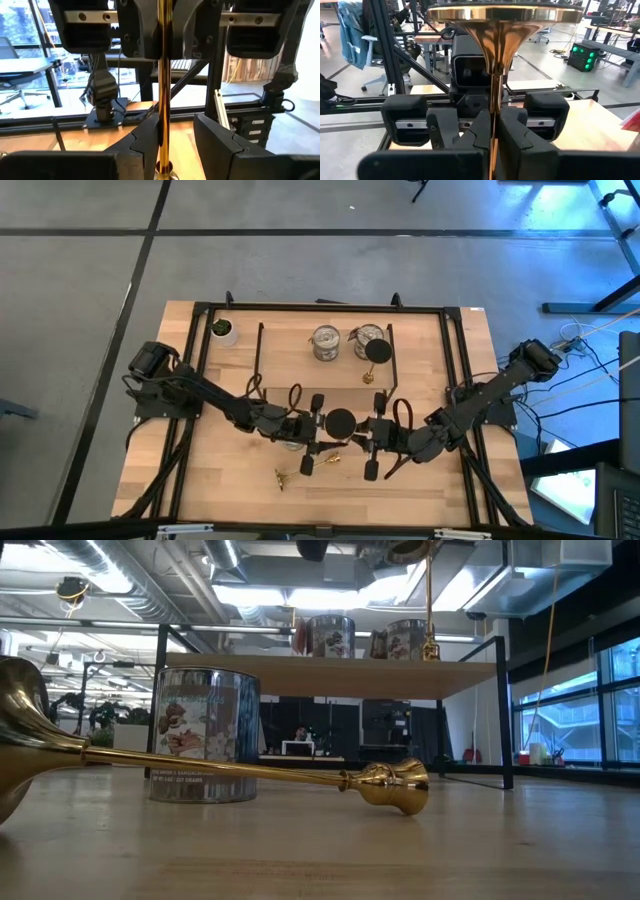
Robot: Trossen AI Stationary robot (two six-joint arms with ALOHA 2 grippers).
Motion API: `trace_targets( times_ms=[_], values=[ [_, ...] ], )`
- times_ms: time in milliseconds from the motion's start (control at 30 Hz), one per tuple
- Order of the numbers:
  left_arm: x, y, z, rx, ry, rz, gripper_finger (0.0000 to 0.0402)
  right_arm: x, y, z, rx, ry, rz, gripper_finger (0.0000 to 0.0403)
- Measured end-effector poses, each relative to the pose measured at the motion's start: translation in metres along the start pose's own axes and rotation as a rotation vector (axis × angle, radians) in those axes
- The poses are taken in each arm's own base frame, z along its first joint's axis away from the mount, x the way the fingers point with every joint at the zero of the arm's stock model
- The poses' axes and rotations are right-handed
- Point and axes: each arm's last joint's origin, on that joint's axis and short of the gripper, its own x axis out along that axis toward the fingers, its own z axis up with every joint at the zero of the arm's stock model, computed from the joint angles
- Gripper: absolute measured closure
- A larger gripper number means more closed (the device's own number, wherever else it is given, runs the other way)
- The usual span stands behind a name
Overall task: Pick & Place candle stick holders
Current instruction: Put the right gold candle holder on the shelf
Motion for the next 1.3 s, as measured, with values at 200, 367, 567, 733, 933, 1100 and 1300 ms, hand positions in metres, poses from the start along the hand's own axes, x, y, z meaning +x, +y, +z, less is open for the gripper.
trace_targets(
  times_ms=[200,367,567,733,933,1100,1300],
  values=[
    [0.0,0.0,0.001,0.005,-0.006,0.012,0.0286,0.0,0.0,-0.001,0.006,0.009,-0.004,0.0389],
    [0.0,0.001,0.003,0.011,-0.03,0.028,0.0286,0.0,0.0,-0.002,0.005,0.017,-0.006,0.0389],
    [-0.001,-0.001,0.007,0.023,-0.056,0.029,0.0286,0.0,0.0,-0.002,0.005,0.016,-0.005,0.0391],
    [-0.002,-0.002,0.008,0.023,-0.062,0.045,0.0299,0.0,0.0,-0.002,0.007,0.015,-0.005,0.0391],
    [-0.004,0.0,0.012,0.021,-0.071,0.05,0.0327,0.0,0.0,-0.002,0.007,0.015,-0.005,0.0391],
    [-0.009,0.002,0.024,0.034,-0.083,0.05,0.0341,0.0,0.0,-0.001,0.011,0.011,-0.003,0.0391],
    [-0.012,0.001,0.026,0.039,-0.062,0.048,0.0344,0.0,0.0,-0.001,0.009,0.013,-0.001,0.0391]
  ],
)
